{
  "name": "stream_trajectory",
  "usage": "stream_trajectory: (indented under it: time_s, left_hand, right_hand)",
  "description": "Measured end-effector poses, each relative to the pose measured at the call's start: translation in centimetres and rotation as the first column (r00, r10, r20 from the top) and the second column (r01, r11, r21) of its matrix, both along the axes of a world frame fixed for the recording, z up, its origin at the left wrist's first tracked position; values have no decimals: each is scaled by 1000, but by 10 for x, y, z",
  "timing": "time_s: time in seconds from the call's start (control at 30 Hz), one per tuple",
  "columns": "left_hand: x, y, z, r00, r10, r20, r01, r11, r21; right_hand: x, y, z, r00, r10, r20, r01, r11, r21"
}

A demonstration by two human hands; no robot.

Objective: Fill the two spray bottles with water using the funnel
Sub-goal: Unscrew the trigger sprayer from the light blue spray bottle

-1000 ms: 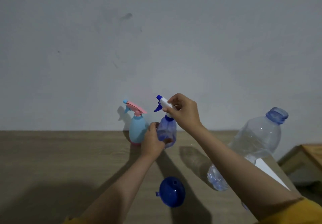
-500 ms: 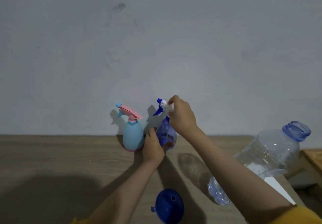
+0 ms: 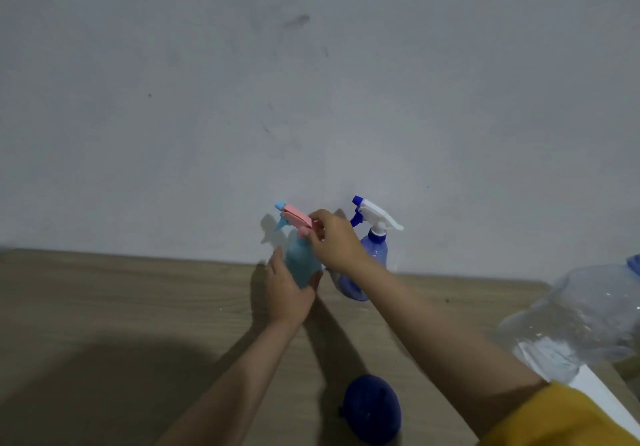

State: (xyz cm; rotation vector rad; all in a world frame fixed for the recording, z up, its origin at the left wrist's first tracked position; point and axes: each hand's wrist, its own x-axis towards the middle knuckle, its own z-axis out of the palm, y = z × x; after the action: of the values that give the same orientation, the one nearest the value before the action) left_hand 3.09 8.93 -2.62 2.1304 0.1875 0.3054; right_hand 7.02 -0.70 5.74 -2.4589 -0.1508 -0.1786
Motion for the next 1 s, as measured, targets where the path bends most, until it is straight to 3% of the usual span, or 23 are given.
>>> stream_trajectory:
  time_s: [0.1, 0.2, 0.4, 0.57, 0.77, 0.9, 1.0]
  left_hand:
    - [6, 7, 4, 995, -82, -62, 82, 997, -14]
    - [0, 10, 9, 993, -110, -32, 107, 991, -85]
    - [-47, 22, 25, 987, -164, -7, 163, 984, -67]
    - [-115, 33, 31, 981, -190, -48, 190, 982, 9]
    - [-180, 36, 12, 985, -165, -57, 162, 986, -41]
    - [-196, 34, 12, 986, -145, -80, 144, 989, -25]
    - [-200, 33, 18, 985, -139, -104, 138, 990, -16]
  right_hand:
    - [-5, 4, 2, 998, -66, 8, 66, 997, 29]
    - [-22, 6, 4, 997, -21, 68, 19, 999, 28]
    - [-69, -4, 13, 984, -55, 170, 39, 995, 93]
    - [-123, -8, 4, 989, 14, 144, -27, 996, 87]
    - [-177, -7, -22, 986, 102, 135, -113, 991, 76]
    - [-197, -5, -31, 984, 61, 166, -90, 981, 170]
    - [-211, -1, -39, 964, -75, 256, -8, 951, 309]
